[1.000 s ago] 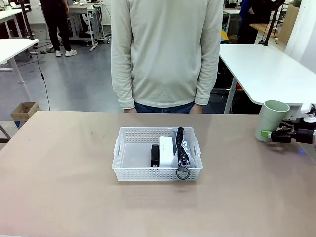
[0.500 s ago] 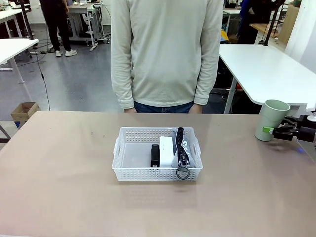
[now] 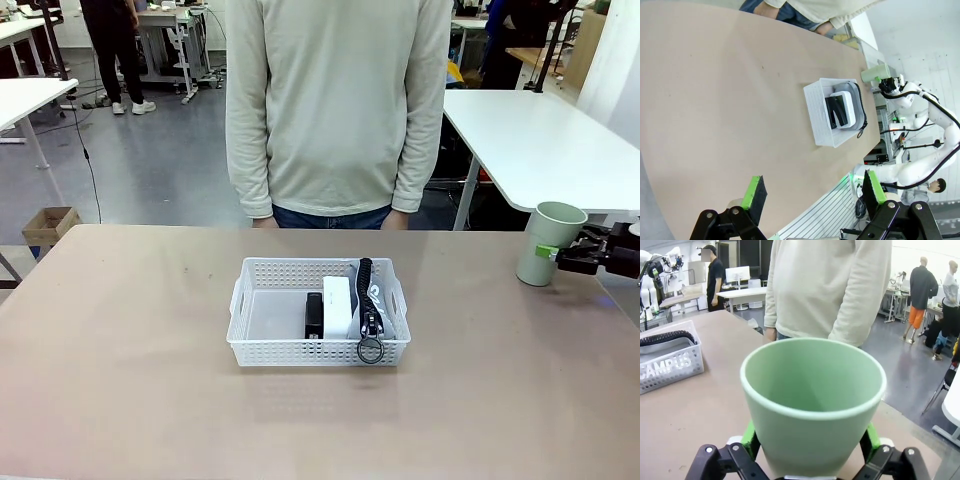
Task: Efficiently arrange items inside the basket to fit them all.
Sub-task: Pick up the Reusable plastic cup and place it inside the Organizing basket.
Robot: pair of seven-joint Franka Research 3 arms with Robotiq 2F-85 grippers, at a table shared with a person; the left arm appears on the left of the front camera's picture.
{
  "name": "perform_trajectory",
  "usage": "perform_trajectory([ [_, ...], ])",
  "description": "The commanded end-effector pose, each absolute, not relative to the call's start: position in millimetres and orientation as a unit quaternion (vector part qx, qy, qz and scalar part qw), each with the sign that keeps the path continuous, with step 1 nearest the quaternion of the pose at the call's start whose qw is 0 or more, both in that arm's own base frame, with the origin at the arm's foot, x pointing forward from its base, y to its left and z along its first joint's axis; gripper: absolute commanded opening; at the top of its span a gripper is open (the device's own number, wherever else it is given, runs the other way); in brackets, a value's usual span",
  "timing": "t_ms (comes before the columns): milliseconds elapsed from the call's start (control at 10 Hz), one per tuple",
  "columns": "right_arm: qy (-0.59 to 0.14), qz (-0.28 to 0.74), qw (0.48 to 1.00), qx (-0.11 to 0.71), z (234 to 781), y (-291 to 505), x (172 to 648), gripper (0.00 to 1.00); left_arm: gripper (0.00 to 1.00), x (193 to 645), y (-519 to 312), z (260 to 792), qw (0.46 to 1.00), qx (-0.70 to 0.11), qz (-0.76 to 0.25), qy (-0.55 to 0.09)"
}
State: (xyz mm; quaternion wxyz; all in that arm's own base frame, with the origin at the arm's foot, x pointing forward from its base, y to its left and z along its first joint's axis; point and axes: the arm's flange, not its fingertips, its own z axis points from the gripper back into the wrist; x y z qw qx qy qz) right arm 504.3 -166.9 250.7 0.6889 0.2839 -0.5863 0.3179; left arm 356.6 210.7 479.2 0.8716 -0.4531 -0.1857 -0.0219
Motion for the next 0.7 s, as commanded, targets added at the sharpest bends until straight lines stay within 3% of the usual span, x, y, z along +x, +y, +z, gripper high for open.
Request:
perform_trajectory([
  [0,-0.597,0.326,0.678,0.278,253.6,-164.0,499.5,1.0,1.0,353.4,210.6,480.7,0.872,-0.453,-0.025,-0.184],
  [100,-0.588,0.331,0.682,0.282,253.6,-162.5,500.3,1.0,1.0,353.4,210.6,480.7,0.872,-0.453,-0.025,-0.184],
  [200,-0.578,0.339,0.685,0.287,254.1,-161.1,499.1,0.4,1.0,353.4,210.6,480.7,0.872,-0.453,-0.025,-0.184],
  [300,-0.577,0.34,0.686,0.285,254.8,-160.4,498.6,0.4,1.0,353.4,210.6,480.7,0.872,-0.453,-0.025,-0.184],
  [400,-0.577,0.34,0.685,0.287,255.3,-160.6,498.3,0.0,1.0,353.4,210.6,480.7,0.872,-0.453,-0.025,-0.184],
  [500,-0.576,0.34,0.686,0.287,255.6,-160.7,497.6,0.38,1.0,353.4,210.6,480.7,0.872,-0.453,-0.025,-0.184],
  [600,-0.574,0.341,0.686,0.288,256.0,-160.7,496.7,0.0,1.0,353.4,210.6,480.7,0.872,-0.453,-0.025,-0.184],
])
